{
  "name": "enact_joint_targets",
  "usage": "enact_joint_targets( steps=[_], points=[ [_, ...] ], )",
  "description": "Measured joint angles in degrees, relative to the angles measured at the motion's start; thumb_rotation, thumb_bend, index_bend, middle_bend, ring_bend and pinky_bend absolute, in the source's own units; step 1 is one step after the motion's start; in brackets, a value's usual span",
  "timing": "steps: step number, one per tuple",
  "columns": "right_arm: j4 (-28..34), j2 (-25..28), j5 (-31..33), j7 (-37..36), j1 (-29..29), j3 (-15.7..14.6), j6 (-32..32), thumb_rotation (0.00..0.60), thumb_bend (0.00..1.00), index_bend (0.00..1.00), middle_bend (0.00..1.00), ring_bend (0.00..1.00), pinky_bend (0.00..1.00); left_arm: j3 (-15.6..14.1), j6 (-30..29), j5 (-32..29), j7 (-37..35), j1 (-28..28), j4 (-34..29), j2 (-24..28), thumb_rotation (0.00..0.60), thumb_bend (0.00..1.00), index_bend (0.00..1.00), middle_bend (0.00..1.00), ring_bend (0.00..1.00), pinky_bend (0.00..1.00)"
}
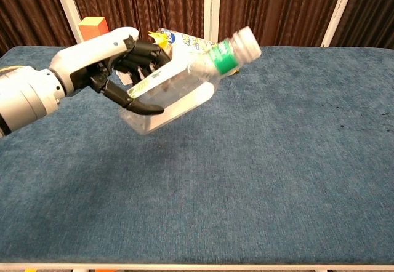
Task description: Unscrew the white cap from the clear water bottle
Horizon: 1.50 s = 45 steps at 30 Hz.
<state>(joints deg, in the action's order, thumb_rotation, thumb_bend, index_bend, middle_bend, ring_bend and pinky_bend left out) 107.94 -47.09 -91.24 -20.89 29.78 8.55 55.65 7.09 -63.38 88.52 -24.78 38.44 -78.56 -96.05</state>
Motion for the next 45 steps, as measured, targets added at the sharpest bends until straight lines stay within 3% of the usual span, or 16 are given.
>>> enact_joint_targets(
  steps=[7,11,45],
  points=[
    [1.9,-0.4,3.5,-2.4,10.7,3.6,-11.7,0.328,0.0,0.26,0.06,0.0,0.0,-0.1,-4.0,1.8,-2.2,-0.1,2.5,-3.5,0.6,0.4,0.59,0.58,0.49,0.57],
    [2.2,-1.8,6.1,-1.2,13.9,4.7,-14.7,0.324,0.0,0.26,0.06,0.0,0.0,0.1,-4.7,1.7,-2.0,0.0,2.4,-4.1,0.6,0.4,0.59,0.58,0.49,0.57],
    [5.3,-2.2,5.1,1.4,16.2,2.3,-14.7,0.327,0.0,0.26,0.06,0.0,0.0,-0.1,-4.5,0.3,-1.7,0.7,2.2,-4.1,0.6,0.4,0.59,0.58,0.49,0.57]
  ],
)
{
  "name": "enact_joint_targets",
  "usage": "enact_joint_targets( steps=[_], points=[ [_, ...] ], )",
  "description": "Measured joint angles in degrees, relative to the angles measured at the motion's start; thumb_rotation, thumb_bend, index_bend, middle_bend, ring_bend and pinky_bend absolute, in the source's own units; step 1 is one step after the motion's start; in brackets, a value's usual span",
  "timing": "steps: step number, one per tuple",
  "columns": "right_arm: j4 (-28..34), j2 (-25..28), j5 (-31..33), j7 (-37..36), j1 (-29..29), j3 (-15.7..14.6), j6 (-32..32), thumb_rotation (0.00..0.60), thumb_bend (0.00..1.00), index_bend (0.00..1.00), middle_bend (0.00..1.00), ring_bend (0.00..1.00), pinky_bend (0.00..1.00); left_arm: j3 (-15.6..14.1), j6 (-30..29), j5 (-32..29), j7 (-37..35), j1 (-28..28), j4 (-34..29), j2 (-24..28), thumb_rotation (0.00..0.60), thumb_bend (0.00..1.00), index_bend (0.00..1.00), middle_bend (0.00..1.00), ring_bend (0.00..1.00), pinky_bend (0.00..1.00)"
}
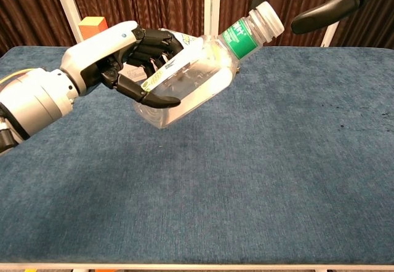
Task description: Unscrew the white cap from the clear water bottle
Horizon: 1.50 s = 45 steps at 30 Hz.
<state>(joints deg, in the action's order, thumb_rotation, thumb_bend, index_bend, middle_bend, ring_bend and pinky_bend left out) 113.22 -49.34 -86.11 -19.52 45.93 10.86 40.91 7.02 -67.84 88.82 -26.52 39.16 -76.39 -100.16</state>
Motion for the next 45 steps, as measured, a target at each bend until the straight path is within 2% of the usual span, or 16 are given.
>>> enact_joint_targets(
  steps=[8,19,45],
  points=[
    [0.1,-0.1,-1.0,-0.4,-0.1,-0.3,1.5,0.326,0.0,0.26,0.06,0.0,0.0,-0.2,-0.1,0.1,-0.3,0.1,0.2,-0.1,0.6,0.4,0.59,0.58,0.49,0.57],
    [-1.9,-0.9,1.3,0.4,-0.8,-0.9,2.2,0.328,0.0,0.25,0.06,0.0,0.0,0.1,-0.6,0.0,-0.4,0.1,-0.2,0.4,0.6,0.4,0.59,0.58,0.49,0.57],
    [-0.9,-0.7,-0.7,0.2,-0.5,-1.1,4.0,0.329,0.0,0.25,0.06,0.0,0.0,-0.2,0.0,-0.4,-0.4,0.3,0.4,0.2,0.6,0.4,0.59,0.58,0.49,0.57]
  ],
)
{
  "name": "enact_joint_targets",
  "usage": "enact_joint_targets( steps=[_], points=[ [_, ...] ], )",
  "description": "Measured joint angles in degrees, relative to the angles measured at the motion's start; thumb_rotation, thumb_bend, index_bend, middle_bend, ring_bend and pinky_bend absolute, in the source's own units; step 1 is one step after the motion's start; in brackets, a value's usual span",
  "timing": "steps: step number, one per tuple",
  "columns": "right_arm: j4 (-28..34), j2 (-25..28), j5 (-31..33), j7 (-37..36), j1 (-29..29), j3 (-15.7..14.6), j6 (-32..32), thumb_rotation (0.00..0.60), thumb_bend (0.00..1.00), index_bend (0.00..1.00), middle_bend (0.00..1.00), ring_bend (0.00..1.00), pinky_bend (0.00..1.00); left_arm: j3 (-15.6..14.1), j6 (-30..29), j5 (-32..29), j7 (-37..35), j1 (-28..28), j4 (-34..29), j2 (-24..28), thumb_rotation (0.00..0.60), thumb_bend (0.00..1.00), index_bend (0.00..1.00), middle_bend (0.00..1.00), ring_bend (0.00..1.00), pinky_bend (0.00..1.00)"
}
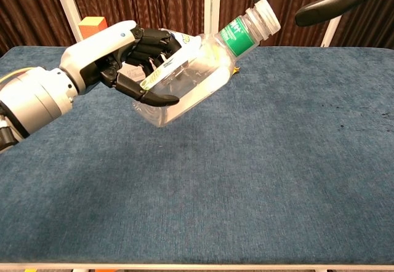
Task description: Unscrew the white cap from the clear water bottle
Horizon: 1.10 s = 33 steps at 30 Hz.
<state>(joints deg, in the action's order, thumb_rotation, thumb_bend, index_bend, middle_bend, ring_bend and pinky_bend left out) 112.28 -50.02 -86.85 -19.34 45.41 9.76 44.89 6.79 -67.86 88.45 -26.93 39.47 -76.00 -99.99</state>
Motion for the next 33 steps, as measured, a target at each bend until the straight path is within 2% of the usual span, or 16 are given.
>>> enact_joint_targets(
  steps=[19,28,33],
  points=[
    [0.9,0.6,-2.8,-1.5,-0.3,-0.7,1.7,0.329,0.0,0.25,0.07,0.0,0.0,0.1,0.6,-0.4,0.3,0.2,0.0,0.1,0.6,0.4,0.59,0.58,0.49,0.57],
    [-1.1,-0.1,1.9,0.6,0.0,-0.5,-0.1,0.329,0.0,0.25,0.07,0.0,0.0,0.1,-0.8,0.7,0.4,0.0,-1.3,0.9,0.6,0.4,0.59,0.58,0.49,0.57],
    [-0.4,0.0,2.1,1.5,0.1,-0.7,-0.6,0.329,0.0,0.25,0.07,0.0,0.0,0.0,-0.6,0.6,0.6,0.1,-1.4,0.9,0.6,0.4,0.59,0.58,0.49,0.57]
  ],
)
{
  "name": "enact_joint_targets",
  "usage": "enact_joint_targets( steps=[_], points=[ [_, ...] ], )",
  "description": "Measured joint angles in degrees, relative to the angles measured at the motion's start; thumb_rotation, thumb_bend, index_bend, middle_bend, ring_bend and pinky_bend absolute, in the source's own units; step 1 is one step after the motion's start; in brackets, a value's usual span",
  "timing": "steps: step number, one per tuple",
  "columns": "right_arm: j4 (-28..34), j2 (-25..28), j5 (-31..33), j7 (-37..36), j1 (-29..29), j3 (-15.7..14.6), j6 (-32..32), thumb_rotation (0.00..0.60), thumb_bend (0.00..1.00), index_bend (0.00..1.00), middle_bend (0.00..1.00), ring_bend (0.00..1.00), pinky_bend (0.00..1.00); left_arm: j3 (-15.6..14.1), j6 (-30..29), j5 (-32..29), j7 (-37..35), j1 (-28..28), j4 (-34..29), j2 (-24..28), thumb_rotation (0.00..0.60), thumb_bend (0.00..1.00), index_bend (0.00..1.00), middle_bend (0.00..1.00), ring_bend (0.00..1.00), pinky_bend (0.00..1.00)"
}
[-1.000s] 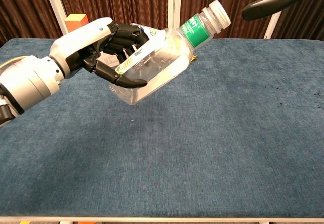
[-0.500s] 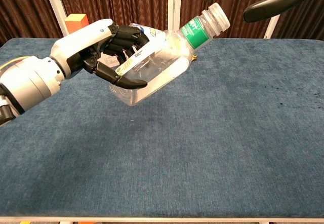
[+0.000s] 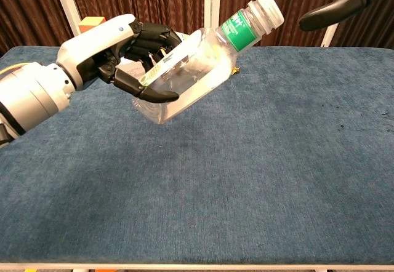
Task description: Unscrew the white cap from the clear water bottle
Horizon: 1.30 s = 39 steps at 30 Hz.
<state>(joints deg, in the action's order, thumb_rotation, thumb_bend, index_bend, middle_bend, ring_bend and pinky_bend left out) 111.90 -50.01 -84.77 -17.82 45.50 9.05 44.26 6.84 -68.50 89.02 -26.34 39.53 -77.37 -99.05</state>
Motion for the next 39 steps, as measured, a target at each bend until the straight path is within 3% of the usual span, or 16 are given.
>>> enact_joint_targets(
  steps=[28,30,33,35,39],
  points=[
    [0.4,-0.5,-2.4,-0.4,-0.9,0.3,3.4,0.333,0.0,0.25,0.08,0.0,0.0,0.0,-0.3,-0.1,-1.5,-0.1,-0.3,-0.1,0.6,0.4,0.59,0.58,0.49,0.57],
    [0.0,-1.1,-2.3,-0.1,-1.2,0.6,4.6,0.379,0.01,0.25,0.09,0.0,0.0,0.1,-0.4,-0.1,-2.1,-0.2,-0.6,-0.1,0.6,0.4,0.59,0.58,0.49,0.57],
    [-1.0,-2.8,-2.2,1.4,-1.8,1.1,7.7,0.54,0.08,0.25,0.1,0.0,0.0,0.1,-0.5,-0.2,-3.3,-0.3,-1.3,0.1,0.6,0.4,0.59,0.58,0.49,0.57],
    [-1.8,-4.4,-2.1,2.6,-2.3,1.6,9.7,0.575,0.12,0.25,0.11,0.0,0.0,0.1,-0.5,-0.2,-3.8,-0.3,-1.7,0.3,0.6,0.4,0.59,0.58,0.49,0.57],
    [-2.9,-6.3,-2.0,4.4,-2.5,2.2,10.9,0.589,0.16,0.26,0.12,0.0,0.0,0.1,-0.4,-0.1,-3.8,-0.3,-1.9,0.4,0.6,0.4,0.59,0.58,0.49,0.57]
  ],
)
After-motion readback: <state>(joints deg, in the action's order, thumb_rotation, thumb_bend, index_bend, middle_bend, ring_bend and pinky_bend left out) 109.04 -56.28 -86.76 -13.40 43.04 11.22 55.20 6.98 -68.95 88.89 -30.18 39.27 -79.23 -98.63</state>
